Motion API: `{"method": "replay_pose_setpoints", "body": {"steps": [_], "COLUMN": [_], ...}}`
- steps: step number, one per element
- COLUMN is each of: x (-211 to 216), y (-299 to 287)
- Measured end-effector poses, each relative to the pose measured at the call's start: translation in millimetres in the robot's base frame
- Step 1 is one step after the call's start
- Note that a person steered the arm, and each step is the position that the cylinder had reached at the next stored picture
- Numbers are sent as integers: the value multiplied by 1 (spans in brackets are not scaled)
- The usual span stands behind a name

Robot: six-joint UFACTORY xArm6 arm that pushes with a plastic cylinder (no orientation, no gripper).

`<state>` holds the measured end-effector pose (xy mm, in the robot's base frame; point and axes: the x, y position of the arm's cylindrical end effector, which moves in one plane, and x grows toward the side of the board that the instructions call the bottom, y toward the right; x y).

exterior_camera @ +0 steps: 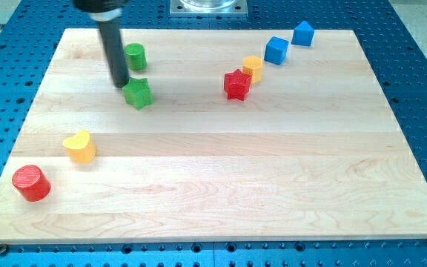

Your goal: Move the green star diagonally to the green circle

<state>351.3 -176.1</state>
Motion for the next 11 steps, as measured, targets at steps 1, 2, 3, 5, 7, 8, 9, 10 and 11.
{"method": "replay_pose_setpoints", "body": {"steps": [1,2,3,5,7,8,9,10,11], "x": [6,16,19,34,109,112,72,110,70], "y": [29,78,7,116,101,180,171,193,254]}}
